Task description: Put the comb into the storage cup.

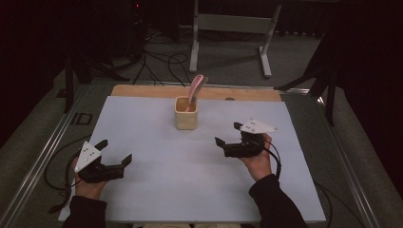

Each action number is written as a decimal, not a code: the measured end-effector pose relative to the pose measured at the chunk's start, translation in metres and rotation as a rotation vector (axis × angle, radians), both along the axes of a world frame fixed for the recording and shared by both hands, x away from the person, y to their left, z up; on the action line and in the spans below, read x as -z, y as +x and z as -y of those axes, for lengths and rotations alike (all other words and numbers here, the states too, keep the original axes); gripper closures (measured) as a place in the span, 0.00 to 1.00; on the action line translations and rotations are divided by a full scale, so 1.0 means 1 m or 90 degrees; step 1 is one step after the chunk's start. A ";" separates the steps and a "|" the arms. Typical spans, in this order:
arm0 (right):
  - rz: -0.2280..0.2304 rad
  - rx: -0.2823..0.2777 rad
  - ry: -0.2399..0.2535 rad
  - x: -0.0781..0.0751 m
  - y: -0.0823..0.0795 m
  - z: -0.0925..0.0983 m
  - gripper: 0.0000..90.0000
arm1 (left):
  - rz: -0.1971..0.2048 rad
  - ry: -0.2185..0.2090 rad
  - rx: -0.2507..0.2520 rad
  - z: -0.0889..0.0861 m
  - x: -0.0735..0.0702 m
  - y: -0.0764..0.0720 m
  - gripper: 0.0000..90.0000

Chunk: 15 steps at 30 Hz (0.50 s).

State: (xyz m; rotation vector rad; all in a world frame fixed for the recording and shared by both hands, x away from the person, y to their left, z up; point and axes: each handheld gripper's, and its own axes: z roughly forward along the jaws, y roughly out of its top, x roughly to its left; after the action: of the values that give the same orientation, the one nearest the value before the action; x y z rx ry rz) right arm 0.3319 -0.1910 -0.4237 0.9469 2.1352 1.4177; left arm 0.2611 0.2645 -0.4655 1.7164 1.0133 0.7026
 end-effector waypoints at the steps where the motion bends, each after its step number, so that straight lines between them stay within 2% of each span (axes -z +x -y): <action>1: 0.000 0.000 0.000 0.000 0.000 0.000 0.09 | 0.000 0.000 0.000 0.000 0.000 0.000 0.00; 4: 0.009 0.004 -0.004 -0.001 -0.010 0.013 0.09 | 0.002 0.002 -0.002 -0.002 -0.001 -0.001 0.00; 15: 0.019 0.037 0.034 0.014 -0.038 0.054 0.09 | 0.006 -0.004 -0.008 -0.007 -0.003 -0.003 0.00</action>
State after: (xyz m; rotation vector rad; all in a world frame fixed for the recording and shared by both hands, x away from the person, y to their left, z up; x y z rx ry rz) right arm 0.2943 -0.2446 -0.4380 0.9929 2.0417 1.4587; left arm 0.2582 0.2716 -0.4623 1.7008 1.0193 0.7147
